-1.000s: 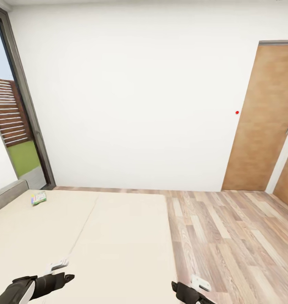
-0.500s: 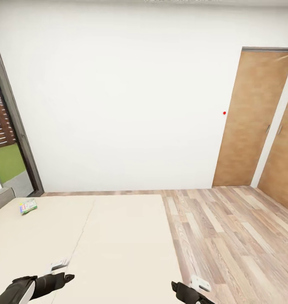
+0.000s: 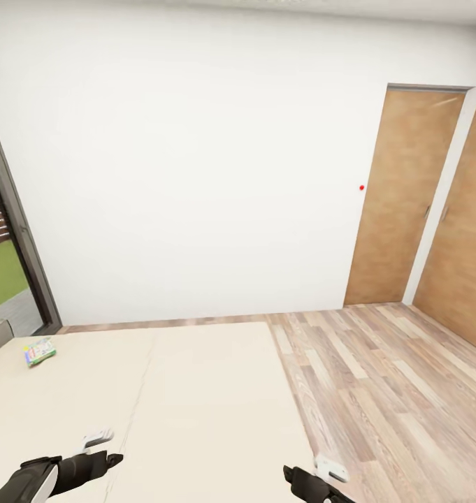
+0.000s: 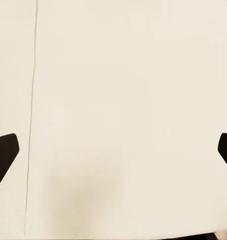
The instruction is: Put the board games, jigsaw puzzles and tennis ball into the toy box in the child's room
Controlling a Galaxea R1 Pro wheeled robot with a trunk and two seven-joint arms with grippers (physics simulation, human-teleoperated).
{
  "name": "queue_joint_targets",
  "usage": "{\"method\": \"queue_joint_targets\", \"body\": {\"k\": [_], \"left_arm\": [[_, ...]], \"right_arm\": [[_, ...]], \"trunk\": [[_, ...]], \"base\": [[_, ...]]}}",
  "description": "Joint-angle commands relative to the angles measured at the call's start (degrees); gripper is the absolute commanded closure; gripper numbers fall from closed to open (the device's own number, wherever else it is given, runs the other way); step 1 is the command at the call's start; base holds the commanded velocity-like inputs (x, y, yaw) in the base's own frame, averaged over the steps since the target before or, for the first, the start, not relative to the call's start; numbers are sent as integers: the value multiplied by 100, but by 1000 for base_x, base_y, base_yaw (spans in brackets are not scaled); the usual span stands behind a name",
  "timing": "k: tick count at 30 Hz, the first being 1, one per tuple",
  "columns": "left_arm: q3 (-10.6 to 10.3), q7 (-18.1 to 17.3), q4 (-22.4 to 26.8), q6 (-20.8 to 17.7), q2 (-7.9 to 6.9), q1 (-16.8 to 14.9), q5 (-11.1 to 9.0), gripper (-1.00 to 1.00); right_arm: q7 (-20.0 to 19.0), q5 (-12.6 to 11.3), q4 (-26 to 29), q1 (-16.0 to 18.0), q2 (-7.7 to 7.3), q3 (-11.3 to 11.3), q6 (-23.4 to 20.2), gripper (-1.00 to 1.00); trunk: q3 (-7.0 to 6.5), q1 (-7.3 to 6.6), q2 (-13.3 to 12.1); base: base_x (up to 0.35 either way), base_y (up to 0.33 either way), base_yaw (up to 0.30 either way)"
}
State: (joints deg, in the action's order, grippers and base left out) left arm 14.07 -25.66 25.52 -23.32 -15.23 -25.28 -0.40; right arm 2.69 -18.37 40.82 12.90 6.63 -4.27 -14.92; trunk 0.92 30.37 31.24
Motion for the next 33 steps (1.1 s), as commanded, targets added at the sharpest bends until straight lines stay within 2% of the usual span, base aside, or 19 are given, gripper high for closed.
{"method": "queue_joint_targets", "body": {"k": [1,16,26,33], "left_arm": [[35,-27,5,-50,3,-5,-4,-100],[35,-27,5,-50,3,-5,-4,-100],[35,-27,5,-50,3,-5,-4,-100],[35,-27,5,-50,3,-4,-4,-100]], "right_arm": [[28,-58,13,2,5,-12,-30,-100],[30,-45,13,2,5,-12,-28,-100],[31,-44,13,8,5,-12,-28,-100],[23,-43,13,3,5,-12,-28,-100]], "trunk": [[10,3,10],[9,3,10],[9,3,10],[9,3,10]], "base": [[0,223,-14],[0,54,6],[0,19,193],[0,114,71]]}}
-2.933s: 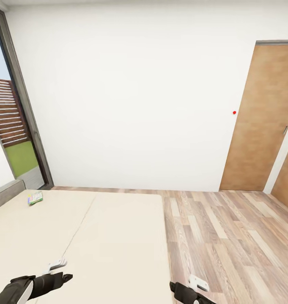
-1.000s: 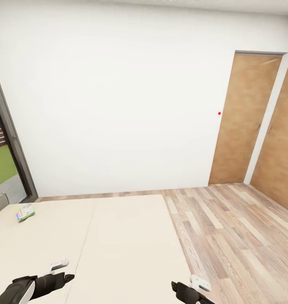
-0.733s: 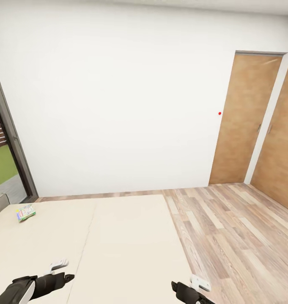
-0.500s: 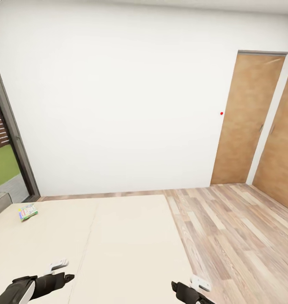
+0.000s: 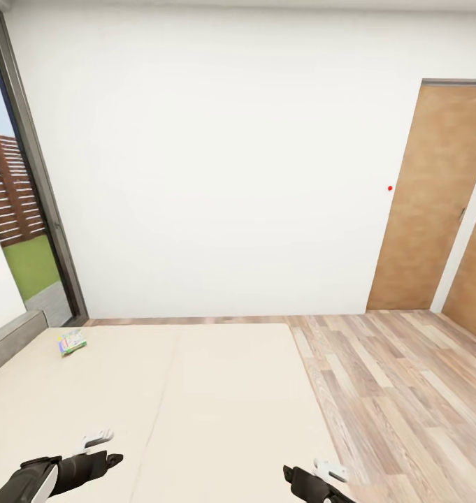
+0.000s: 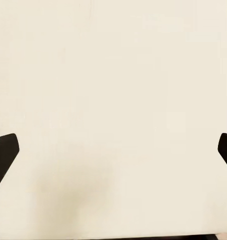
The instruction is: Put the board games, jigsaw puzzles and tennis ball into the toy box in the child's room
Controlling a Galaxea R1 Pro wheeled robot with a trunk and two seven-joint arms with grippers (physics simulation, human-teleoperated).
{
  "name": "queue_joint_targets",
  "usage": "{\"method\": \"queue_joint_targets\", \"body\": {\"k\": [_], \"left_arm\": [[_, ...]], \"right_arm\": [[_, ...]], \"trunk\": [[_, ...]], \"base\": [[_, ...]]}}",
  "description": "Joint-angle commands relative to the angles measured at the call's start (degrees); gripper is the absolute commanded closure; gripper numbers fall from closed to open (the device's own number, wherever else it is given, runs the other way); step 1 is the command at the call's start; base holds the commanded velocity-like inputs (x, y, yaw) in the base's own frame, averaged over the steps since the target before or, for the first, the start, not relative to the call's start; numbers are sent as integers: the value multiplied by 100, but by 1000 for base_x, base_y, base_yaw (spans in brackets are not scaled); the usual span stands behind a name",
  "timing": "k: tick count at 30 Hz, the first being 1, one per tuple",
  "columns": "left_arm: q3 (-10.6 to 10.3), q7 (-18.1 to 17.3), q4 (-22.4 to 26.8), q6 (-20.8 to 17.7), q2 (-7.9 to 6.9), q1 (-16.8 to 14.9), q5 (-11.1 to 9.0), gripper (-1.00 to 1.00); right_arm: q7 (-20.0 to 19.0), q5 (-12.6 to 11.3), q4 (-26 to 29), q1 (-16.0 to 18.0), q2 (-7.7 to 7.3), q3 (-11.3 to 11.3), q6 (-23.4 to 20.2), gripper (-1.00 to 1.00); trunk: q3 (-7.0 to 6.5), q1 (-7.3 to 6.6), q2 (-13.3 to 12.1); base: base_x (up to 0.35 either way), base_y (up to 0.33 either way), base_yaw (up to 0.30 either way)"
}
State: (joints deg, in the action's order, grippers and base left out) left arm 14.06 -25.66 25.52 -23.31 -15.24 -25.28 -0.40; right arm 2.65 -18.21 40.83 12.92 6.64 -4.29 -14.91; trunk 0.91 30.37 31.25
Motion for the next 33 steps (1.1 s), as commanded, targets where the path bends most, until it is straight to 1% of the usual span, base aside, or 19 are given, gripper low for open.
{"method": "queue_joint_targets", "body": {"k": [1,8,13,33], "left_arm": [[36,-27,6,-51,3,-4,-4,-100],[36,-28,6,-51,3,-3,-4,-100],[36,-28,6,-51,3,-3,-4,-100],[36,-27,6,-51,3,-4,-4,-100]], "right_arm": [[26,-60,13,1,4,-10,-30,-100],[27,-60,13,1,4,-10,-30,-100],[27,-60,13,2,4,-10,-30,-100],[25,-60,13,3,4,-10,-24,-100]], "trunk": [[10,3,9],[10,3,9],[10,3,9],[10,3,9]], "base": [[0,60,27],[0,36,11],[0,124,2],[0,243,0]]}}
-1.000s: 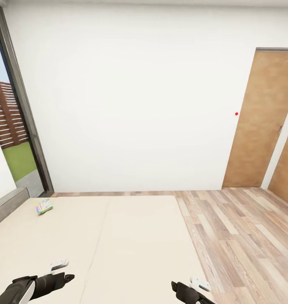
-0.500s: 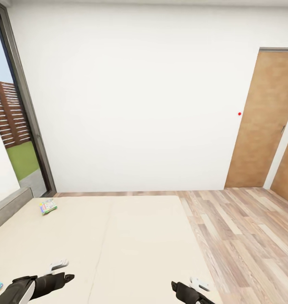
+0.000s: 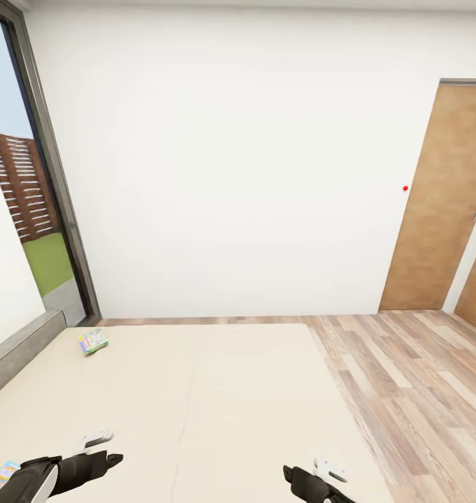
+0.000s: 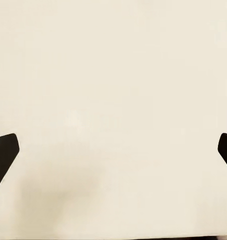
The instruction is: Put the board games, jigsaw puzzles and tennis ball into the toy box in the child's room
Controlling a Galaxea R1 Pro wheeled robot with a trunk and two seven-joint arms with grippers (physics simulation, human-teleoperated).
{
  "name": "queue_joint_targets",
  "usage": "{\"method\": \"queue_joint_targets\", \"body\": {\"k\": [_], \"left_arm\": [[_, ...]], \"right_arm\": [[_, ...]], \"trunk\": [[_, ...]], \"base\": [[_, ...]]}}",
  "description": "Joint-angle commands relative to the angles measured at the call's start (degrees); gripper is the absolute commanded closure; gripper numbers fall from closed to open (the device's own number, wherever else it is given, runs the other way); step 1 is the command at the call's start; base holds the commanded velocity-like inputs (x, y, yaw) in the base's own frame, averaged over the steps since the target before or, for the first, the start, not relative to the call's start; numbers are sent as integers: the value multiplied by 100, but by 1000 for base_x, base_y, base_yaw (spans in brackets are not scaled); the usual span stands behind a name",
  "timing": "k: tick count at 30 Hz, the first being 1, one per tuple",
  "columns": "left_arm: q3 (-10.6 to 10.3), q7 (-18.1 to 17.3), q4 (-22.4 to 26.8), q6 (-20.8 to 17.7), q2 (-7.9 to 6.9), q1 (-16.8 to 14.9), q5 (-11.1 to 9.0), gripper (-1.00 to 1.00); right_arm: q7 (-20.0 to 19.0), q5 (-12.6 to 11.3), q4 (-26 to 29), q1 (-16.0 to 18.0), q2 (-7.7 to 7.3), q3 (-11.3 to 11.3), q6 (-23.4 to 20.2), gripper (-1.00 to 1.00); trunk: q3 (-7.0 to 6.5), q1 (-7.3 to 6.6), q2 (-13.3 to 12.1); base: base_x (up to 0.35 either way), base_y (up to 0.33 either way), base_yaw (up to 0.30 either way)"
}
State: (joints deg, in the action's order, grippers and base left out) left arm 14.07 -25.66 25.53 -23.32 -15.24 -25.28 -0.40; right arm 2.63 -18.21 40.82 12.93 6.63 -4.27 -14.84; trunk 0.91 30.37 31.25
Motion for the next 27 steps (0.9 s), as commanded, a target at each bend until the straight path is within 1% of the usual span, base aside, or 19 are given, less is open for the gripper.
{"method": "queue_joint_targets", "body": {"k": [1,27], "left_arm": [[35,-27,5,-50,3,-3,-4,-100],[35,-28,5,-50,3,-4,-4,-100]], "right_arm": [[27,-60,14,1,5,-12,-30,-100],[27,-57,14,2,5,-11,-43,-100]], "trunk": [[10,3,10],[10,3,10]], "base": [[0,259,0],[0,259,0]]}}
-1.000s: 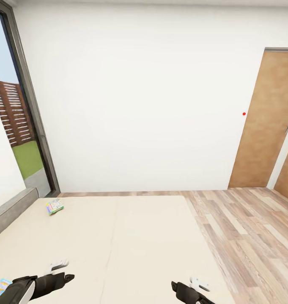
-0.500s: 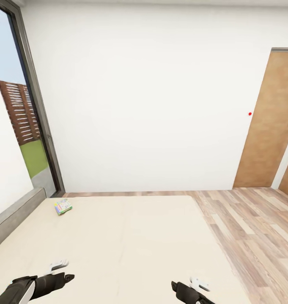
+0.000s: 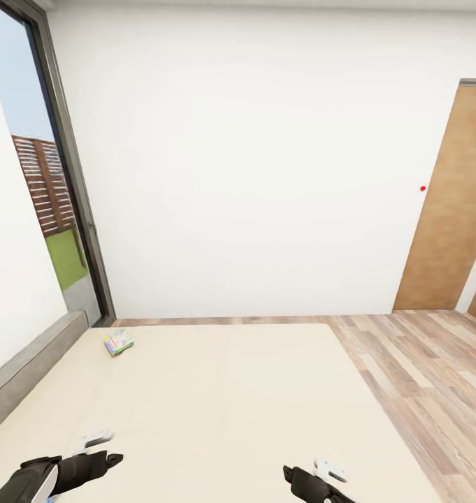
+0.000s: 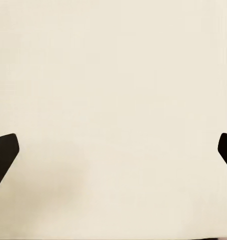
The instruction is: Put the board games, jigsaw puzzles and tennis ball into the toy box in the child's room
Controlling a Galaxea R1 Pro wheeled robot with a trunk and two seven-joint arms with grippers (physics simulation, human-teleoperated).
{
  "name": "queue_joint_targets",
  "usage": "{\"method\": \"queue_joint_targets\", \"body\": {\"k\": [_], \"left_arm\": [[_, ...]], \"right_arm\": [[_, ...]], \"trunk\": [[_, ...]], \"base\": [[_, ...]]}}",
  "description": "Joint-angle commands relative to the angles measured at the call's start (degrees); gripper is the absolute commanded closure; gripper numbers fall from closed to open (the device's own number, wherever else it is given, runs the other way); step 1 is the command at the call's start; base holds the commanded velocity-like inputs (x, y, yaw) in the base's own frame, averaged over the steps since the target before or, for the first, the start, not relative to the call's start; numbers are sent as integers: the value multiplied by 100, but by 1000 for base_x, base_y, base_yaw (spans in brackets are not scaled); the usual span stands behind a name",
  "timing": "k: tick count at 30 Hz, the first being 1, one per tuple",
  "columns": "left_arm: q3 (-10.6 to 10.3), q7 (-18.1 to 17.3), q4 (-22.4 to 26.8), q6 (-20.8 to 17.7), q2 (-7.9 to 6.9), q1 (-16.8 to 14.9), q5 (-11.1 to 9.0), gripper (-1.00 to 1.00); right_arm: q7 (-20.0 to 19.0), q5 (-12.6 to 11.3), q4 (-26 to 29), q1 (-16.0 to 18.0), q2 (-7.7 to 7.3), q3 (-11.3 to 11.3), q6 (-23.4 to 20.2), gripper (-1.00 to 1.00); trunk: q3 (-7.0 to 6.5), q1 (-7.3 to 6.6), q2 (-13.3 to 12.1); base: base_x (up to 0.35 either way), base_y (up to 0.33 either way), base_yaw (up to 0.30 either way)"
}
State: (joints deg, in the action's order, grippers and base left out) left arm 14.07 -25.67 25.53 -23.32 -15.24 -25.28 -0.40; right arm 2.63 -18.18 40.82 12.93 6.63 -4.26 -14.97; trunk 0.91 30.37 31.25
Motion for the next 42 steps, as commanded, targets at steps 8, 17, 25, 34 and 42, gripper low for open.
{"method": "queue_joint_targets", "body": {"k": [8,17,25,34,42], "left_arm": [[35,-26,5,-50,3,-3,-4,-100],[35,-26,5,-50,3,-4,-4,-100],[35,-26,5,-50,3,-3,-4,-100],[35,-26,5,-50,3,-3,-4,-100],[36,-26,5,-50,-1,-3,-4,-100]], "right_arm": [[27,-55,14,1,5,-13,-21,-100],[27,-54,14,0,5,-13,-20,-100],[30,-54,14,1,5,-13,-27,-100],[34,-54,14,-1,5,-15,-10,-100],[50,-27,-14,3,5,83,227,-100]], "trunk": [[10,3,10],[10,3,10],[10,3,10],[10,3,10],[10,3,10]], "base": [[0,259,0],[0,258,0],[0,247,0],[0,238,0],[0,236,0]]}}
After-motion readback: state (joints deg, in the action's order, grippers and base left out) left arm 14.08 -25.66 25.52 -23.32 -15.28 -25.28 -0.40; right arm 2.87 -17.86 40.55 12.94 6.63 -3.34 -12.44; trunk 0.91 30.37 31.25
